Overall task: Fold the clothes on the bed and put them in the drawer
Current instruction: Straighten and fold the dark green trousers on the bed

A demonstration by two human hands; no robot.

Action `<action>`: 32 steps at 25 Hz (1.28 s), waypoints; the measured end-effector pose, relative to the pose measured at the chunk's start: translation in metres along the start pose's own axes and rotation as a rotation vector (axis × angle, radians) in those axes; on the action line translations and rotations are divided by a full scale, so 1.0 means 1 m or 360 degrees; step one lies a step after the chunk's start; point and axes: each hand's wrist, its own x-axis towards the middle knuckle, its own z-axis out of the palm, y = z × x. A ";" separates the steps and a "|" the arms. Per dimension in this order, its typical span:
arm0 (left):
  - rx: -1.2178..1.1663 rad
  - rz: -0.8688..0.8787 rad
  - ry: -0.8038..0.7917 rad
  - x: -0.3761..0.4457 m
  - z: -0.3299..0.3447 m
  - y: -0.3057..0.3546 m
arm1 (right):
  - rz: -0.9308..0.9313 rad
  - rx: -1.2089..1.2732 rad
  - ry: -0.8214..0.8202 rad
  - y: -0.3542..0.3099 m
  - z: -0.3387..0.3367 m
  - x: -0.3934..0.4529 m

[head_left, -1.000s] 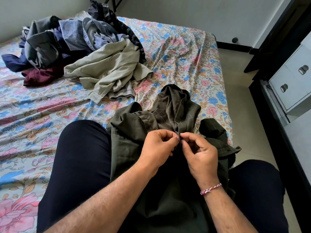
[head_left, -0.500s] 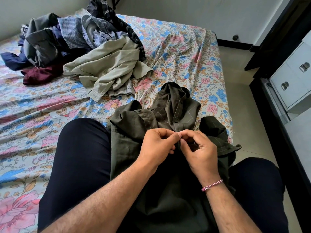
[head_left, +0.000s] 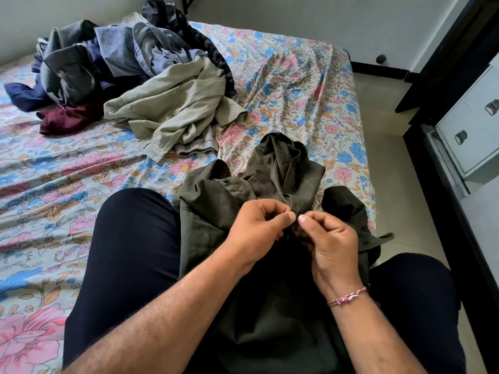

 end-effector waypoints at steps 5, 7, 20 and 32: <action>0.0425 0.0241 0.0308 0.008 -0.002 -0.015 | -0.0241 -0.0829 -0.0596 -0.011 -0.020 0.003; 0.0804 0.0321 0.0288 0.013 -0.010 -0.009 | -0.0507 -0.1274 -0.0537 -0.016 -0.023 0.004; 0.0754 0.0343 -0.0351 0.068 -0.133 0.052 | -0.0336 -0.1309 -0.0481 -0.078 -0.057 0.073; 0.1174 0.1189 0.0401 0.092 -0.148 0.056 | -0.0476 -0.1154 -0.0382 -0.117 -0.024 0.125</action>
